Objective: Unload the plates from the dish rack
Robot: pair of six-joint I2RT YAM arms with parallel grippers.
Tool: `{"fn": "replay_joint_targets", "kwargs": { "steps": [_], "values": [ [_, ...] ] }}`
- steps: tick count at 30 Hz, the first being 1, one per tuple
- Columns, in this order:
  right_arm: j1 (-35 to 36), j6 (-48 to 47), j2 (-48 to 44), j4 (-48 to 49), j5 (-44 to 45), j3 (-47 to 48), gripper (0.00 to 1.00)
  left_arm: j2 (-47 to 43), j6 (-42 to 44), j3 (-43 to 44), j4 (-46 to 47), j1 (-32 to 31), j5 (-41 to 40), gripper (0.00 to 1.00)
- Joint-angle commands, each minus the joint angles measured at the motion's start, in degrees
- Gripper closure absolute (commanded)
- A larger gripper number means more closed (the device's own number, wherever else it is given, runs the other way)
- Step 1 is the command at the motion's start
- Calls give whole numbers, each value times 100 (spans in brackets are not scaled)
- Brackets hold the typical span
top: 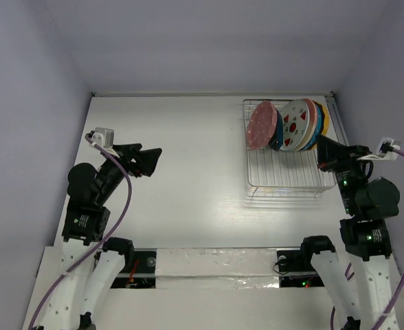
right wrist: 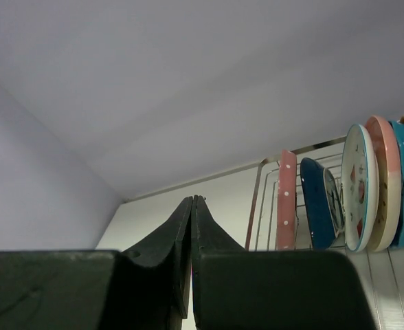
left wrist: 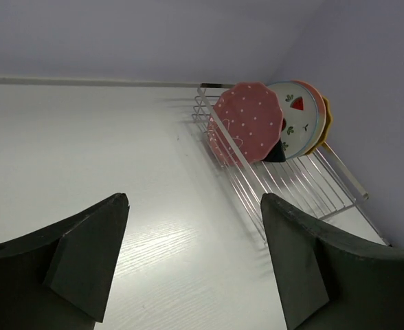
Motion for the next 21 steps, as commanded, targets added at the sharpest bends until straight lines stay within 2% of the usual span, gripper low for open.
{"fn": "replay_joint_targets", "kwargs": {
  "steps": [1, 3, 6, 7, 9, 10, 12, 13, 15, 18, 19, 21],
  "values": [
    [-27, -142, 165, -111, -150, 323, 96, -8, 98, 209, 133, -20, 107, 24],
    [-27, -273, 262, -155, -255, 384, 97, 9, 159, 209, 72, -20, 107, 24],
    [-27, -484, 473, -102, -501, 437, 99, -87, 186, 131, 45, -20, 107, 32],
    [-27, -555, 534, -146, -476, 533, 100, -122, 177, 96, 80, -20, 99, 42],
    [-27, -669, 763, -208, -414, 639, 100, -201, 186, -10, 89, -20, 90, 52],
    [-27, -678, 842, -208, -449, 683, 100, -236, 194, -45, 98, -20, 81, 67],
    [-27, -687, 1148, -129, -606, 719, 100, -307, 195, -124, 45, -20, 11, 83],
    [-27, -678, 1289, -111, -659, 736, 100, -333, 195, -133, 1, -20, -33, 99],
    [139, -765, 1779, -120, -573, 815, 100, -395, 186, -177, -130, -20, -174, 100],
    [963, -1090, 2379, -365, 470, 1165, 100, -439, 177, -282, -245, -20, -157, 100],
    [1209, -1161, 2816, -523, 1326, 1280, 100, -456, 186, -326, -245, -20, -139, 100],
    [1651, -1302, 3249, -708, 1913, 1535, 99, -535, 142, -493, -210, -20, -183, 100]
  ]
}}
